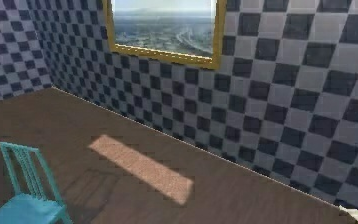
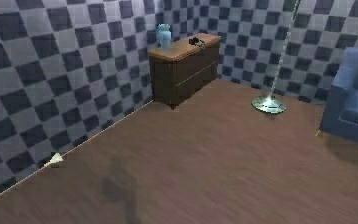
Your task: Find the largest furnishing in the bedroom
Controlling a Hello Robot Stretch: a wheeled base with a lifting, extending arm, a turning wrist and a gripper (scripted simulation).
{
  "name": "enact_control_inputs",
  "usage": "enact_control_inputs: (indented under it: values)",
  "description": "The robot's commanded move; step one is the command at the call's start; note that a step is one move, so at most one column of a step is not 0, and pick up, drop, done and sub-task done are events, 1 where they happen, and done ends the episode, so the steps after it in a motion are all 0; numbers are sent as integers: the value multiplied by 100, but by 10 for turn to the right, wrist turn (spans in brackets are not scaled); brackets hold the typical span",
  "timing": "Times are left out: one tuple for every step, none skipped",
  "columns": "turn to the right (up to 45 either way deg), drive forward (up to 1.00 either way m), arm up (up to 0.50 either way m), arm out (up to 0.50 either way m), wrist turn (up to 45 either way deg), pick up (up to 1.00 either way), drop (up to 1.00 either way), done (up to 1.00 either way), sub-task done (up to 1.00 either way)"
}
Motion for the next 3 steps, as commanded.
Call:
enact_control_inputs:
  values:
    - [450, 0, 0, 0, 0, 0, 0, 0, 0]
    - [450, 0, 0, 0, 0, 0, 0, 0, 0]
    - [450, 0, 0, 0, 0, 0, 0, 0, 0]
